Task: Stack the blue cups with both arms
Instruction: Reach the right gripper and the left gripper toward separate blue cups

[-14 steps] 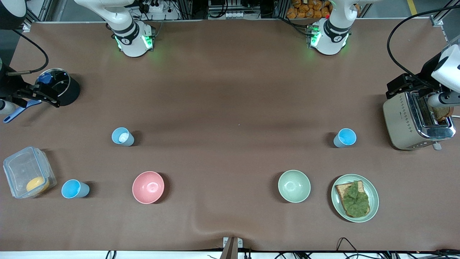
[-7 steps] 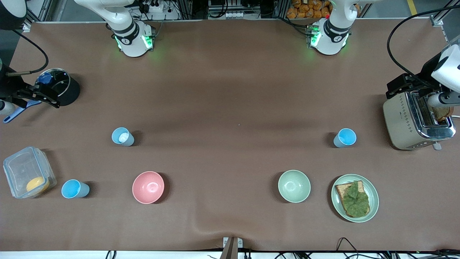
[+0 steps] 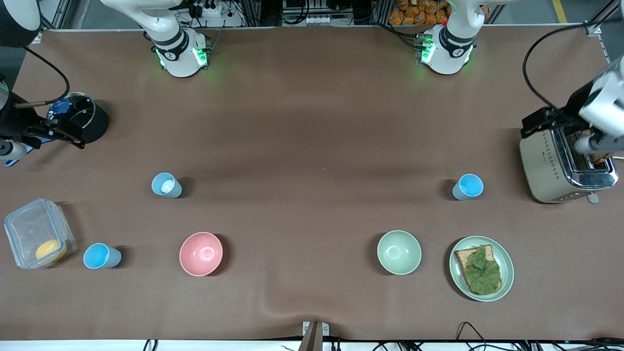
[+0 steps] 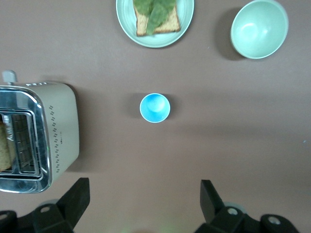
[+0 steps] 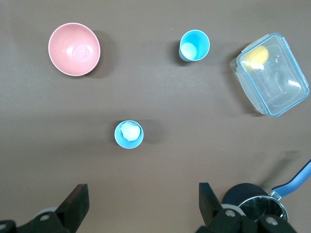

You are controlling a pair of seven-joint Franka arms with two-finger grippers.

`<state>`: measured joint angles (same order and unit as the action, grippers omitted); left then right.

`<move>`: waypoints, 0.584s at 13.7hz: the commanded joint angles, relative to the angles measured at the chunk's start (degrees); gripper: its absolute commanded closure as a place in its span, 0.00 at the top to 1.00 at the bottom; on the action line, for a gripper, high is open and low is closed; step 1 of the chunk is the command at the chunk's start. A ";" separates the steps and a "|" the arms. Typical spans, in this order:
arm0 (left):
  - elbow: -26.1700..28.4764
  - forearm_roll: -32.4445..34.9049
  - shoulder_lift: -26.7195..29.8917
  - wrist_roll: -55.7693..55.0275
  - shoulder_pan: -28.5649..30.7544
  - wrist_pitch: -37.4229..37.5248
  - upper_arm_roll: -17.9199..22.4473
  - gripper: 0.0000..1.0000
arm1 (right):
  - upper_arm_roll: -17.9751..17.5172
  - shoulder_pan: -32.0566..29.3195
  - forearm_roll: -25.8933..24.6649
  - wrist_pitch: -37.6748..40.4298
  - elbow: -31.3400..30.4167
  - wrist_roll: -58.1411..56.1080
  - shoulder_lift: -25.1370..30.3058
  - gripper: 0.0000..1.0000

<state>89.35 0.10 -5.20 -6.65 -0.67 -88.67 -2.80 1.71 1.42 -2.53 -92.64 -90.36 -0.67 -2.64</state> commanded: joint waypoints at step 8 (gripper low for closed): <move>-3.21 -2.29 -9.74 1.02 7.96 0.25 -0.19 1.00 | 0.14 0.25 0.77 0.97 0.72 0.67 -0.88 1.00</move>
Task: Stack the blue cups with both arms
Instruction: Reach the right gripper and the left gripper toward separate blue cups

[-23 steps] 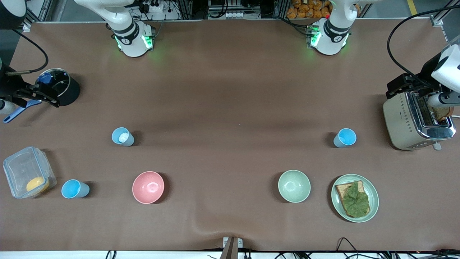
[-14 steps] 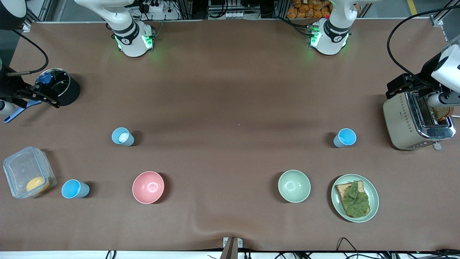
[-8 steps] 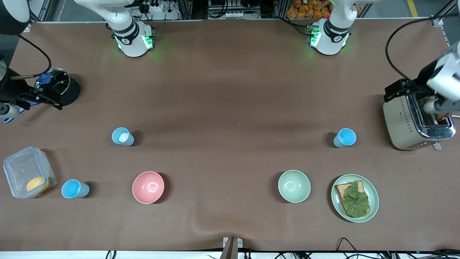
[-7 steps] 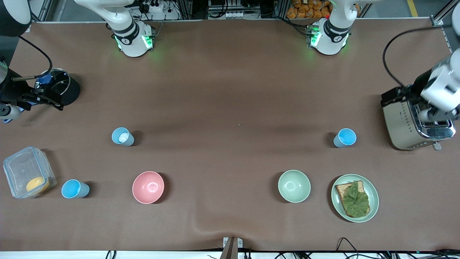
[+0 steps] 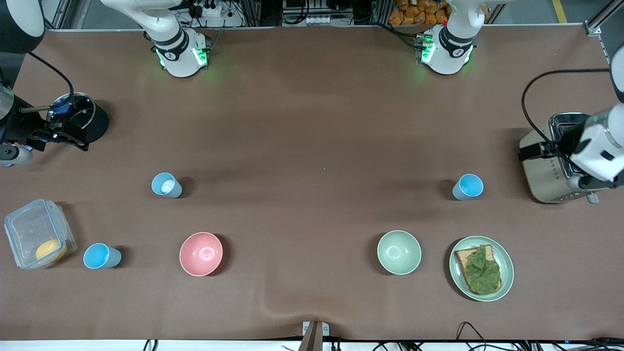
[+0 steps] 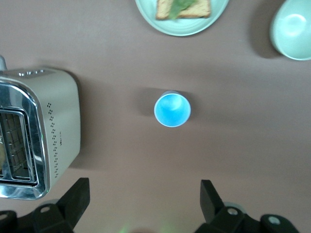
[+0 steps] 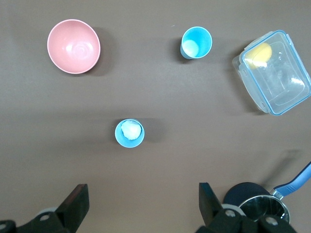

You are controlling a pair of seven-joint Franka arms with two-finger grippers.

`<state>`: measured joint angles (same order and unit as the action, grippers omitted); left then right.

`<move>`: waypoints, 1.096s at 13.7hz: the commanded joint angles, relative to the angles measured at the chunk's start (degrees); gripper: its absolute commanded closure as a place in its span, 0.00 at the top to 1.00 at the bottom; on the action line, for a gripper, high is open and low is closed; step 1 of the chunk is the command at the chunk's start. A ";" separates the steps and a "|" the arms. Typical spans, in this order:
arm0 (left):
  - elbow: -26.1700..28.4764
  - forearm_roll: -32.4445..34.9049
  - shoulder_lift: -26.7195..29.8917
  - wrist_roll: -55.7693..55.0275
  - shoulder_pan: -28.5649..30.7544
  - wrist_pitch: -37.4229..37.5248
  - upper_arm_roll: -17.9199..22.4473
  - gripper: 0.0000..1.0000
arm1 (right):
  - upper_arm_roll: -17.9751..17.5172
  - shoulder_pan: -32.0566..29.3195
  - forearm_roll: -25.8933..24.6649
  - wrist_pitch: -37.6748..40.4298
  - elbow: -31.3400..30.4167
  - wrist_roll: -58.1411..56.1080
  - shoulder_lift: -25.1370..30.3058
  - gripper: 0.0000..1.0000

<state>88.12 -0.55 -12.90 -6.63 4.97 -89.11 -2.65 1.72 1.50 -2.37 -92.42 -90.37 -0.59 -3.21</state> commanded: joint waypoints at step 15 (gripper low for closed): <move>0.73 -2.35 -10.48 0.39 4.43 -12.57 -0.60 1.00 | 0.30 -0.45 1.40 -0.48 -0.76 1.03 -5.92 1.00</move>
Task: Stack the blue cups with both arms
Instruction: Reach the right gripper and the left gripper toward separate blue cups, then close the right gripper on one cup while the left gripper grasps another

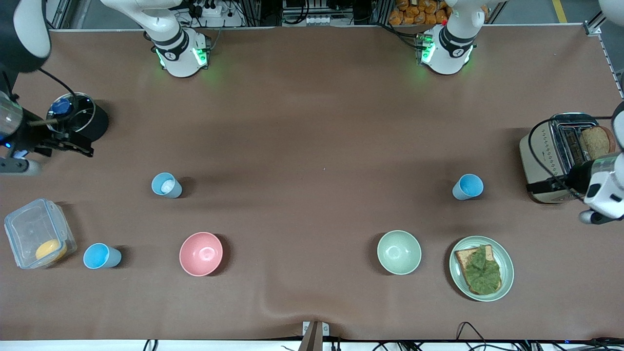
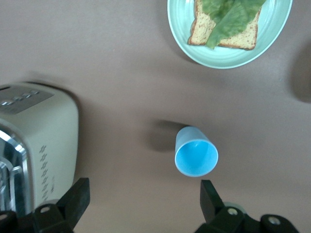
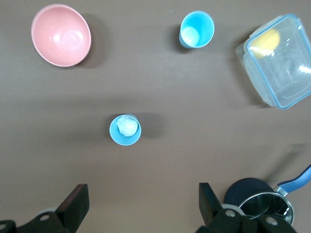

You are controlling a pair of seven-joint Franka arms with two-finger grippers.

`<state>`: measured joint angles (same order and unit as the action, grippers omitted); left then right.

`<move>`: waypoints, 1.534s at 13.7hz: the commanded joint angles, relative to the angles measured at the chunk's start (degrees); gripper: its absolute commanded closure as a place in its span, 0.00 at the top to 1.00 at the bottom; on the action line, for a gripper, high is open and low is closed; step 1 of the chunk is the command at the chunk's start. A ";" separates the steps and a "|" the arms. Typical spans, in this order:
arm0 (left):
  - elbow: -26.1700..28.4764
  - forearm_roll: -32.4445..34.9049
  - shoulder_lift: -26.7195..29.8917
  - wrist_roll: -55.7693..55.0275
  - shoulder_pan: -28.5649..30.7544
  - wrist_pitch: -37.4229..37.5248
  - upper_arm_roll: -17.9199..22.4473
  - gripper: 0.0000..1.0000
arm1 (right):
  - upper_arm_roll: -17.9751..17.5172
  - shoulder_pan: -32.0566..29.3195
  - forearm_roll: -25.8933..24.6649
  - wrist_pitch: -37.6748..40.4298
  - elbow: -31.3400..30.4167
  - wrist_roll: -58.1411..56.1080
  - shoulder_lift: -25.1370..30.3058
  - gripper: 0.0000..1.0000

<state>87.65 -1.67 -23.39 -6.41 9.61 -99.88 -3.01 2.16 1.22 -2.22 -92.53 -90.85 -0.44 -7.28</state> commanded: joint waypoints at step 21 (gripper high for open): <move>31.62 5.36 1.51 -1.50 -1.61 -36.61 -4.37 1.00 | -0.14 0.89 7.84 -58.29 -39.58 -5.52 -9.51 1.00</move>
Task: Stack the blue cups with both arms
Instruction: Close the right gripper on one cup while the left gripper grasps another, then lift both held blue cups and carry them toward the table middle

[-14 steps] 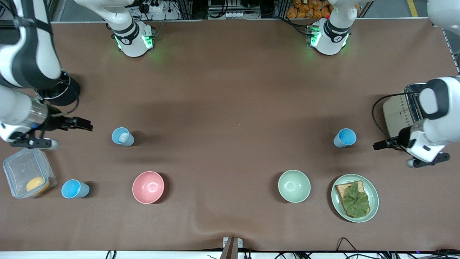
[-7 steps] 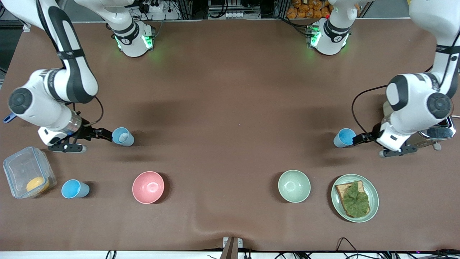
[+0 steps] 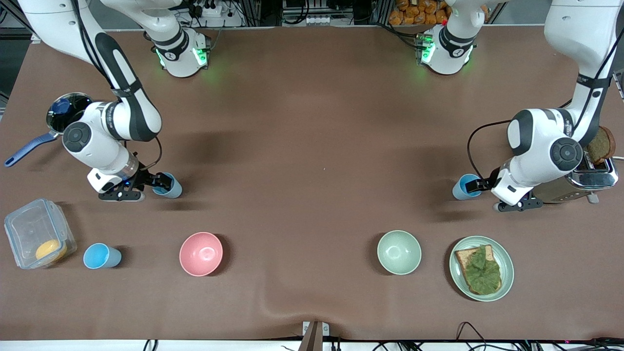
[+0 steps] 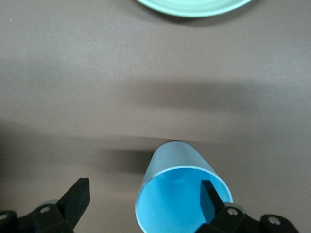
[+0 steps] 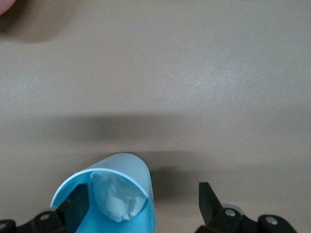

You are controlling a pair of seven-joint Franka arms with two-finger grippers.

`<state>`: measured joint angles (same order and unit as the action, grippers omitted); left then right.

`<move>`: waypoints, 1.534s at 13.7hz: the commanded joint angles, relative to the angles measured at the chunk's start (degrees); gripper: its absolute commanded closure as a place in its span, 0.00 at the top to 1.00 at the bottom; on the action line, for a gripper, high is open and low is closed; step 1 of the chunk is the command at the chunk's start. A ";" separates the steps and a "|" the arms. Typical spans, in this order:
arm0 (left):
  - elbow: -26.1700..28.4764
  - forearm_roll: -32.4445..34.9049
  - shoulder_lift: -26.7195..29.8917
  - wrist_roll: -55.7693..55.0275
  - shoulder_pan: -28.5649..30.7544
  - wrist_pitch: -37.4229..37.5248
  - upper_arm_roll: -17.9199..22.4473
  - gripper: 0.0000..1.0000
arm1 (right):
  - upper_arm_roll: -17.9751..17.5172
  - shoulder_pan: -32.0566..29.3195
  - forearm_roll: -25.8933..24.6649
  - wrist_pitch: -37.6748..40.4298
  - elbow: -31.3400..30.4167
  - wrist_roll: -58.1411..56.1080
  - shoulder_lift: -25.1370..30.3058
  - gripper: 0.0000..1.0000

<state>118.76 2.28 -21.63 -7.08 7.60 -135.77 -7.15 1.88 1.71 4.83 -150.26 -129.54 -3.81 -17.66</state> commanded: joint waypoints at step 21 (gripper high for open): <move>0.33 1.33 2.38 -9.07 0.05 1.72 -0.23 0.00 | -0.21 5.13 1.32 30.54 24.67 4.40 -0.97 0.00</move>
<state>118.58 2.28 -22.41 -11.69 7.66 -135.80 -7.15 1.54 4.56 5.57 -122.83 -107.84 -3.43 -18.30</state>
